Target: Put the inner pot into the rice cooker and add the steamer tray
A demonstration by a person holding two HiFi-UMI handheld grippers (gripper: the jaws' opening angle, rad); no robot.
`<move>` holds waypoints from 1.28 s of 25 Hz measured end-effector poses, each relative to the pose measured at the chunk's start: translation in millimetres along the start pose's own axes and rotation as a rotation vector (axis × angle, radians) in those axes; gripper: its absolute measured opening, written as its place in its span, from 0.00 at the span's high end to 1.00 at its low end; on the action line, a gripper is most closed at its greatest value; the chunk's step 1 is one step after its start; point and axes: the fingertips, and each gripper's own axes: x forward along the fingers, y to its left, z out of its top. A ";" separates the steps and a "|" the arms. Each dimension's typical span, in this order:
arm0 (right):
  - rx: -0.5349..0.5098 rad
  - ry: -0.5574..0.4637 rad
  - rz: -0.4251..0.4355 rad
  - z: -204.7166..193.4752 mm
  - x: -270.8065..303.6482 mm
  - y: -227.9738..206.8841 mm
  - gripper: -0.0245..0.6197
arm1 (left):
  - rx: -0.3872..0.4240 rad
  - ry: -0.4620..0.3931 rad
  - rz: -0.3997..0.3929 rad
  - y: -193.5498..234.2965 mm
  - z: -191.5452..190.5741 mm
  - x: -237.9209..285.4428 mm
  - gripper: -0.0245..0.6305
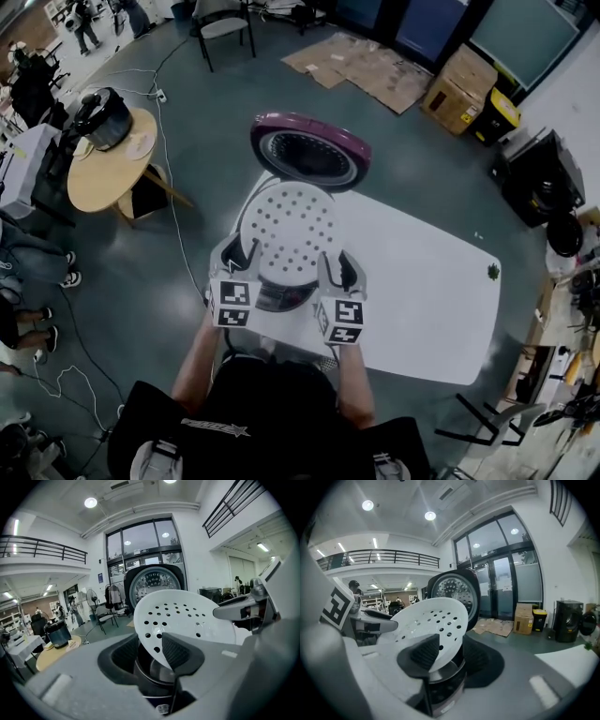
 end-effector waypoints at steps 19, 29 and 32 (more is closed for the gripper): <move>0.020 0.204 -0.088 -47.3 39.4 7.1 0.73 | 0.084 0.178 -0.144 12.1 -47.3 56.1 0.68; 0.036 0.332 -0.099 -74.6 47.4 4.0 0.71 | 0.160 0.326 -0.169 4.5 -69.6 68.1 0.67; 0.040 0.351 -0.098 -77.1 49.2 2.5 0.71 | 0.172 0.352 -0.172 3.0 -72.3 70.7 0.66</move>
